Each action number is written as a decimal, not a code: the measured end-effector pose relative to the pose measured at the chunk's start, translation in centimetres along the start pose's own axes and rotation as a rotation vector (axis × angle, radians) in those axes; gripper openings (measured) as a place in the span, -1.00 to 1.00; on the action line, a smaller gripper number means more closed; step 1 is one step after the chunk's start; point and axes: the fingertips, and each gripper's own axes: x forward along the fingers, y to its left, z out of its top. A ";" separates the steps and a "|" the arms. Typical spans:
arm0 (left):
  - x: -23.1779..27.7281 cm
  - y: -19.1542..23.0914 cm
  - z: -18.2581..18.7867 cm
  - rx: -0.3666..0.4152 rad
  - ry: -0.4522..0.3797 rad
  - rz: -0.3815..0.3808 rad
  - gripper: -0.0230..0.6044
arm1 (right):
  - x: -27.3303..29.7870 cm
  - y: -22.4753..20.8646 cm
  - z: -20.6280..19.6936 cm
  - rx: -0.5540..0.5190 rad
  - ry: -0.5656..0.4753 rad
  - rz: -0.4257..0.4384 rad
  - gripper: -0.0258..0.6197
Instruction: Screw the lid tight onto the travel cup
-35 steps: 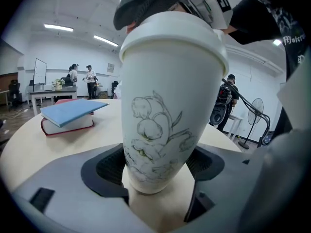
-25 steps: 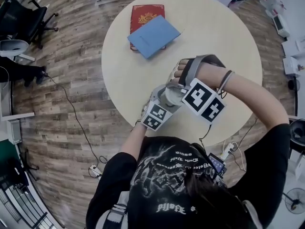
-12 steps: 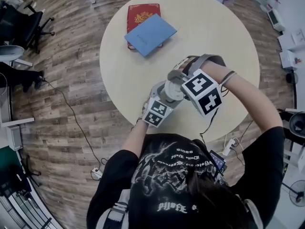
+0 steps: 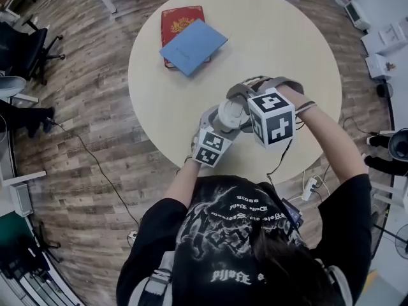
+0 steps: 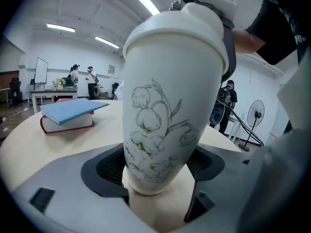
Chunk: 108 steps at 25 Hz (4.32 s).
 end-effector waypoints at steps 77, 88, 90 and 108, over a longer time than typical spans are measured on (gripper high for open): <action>-3.5 0.1 -2.0 -0.028 0.014 0.053 0.33 | -5.4 1.9 -2.8 1.338 -0.798 -0.790 0.33; -8.5 -0.8 -2.3 -0.126 -0.053 0.029 0.33 | -4.1 8.2 -6.9 1.415 -0.879 -1.015 0.17; -8.9 -1.3 -2.9 -0.150 -0.046 0.000 0.33 | -2.5 9.3 -7.3 1.434 -0.842 -1.008 0.16; -12.3 -0.8 -1.9 -0.161 -0.160 0.071 0.30 | 2.4 12.7 -6.2 1.396 -0.682 -0.953 -0.11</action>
